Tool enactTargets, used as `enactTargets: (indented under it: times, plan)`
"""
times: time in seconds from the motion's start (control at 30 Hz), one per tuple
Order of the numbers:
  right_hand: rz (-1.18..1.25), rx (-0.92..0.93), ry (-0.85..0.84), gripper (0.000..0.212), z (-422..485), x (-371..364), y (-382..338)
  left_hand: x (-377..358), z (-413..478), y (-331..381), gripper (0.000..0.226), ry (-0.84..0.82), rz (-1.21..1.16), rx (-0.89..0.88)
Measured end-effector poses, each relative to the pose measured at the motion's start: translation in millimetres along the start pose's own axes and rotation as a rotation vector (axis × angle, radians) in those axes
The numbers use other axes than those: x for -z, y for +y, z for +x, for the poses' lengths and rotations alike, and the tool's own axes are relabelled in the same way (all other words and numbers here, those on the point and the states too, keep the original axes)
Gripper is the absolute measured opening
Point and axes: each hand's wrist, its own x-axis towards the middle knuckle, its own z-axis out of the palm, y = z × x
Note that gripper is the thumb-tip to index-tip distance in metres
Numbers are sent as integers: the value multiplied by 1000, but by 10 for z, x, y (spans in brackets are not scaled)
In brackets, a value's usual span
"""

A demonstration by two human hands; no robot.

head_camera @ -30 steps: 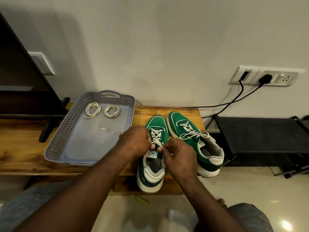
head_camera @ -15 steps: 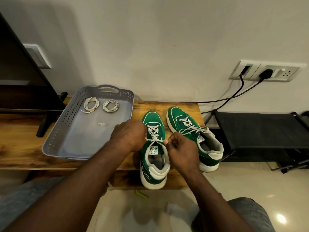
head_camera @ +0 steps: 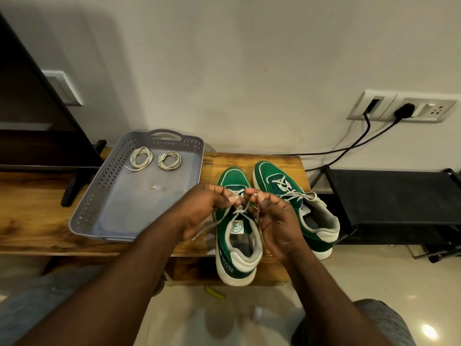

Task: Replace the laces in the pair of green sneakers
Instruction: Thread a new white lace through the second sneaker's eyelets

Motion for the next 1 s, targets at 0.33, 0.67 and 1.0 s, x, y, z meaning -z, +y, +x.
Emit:
enactTargets:
  times: [0.33,0.67,1.0]
  plan:
    - [37,106,186,21,158,-164,94,-289,39,-204,22,78,-483,-95]
    - [-15,60,232,24,171,-124,166,-381,85,-261,16,235,-437,-168]
    - [-94,57,289,26,180,-127,173,-370,59,-213,25,134,-389,-229]
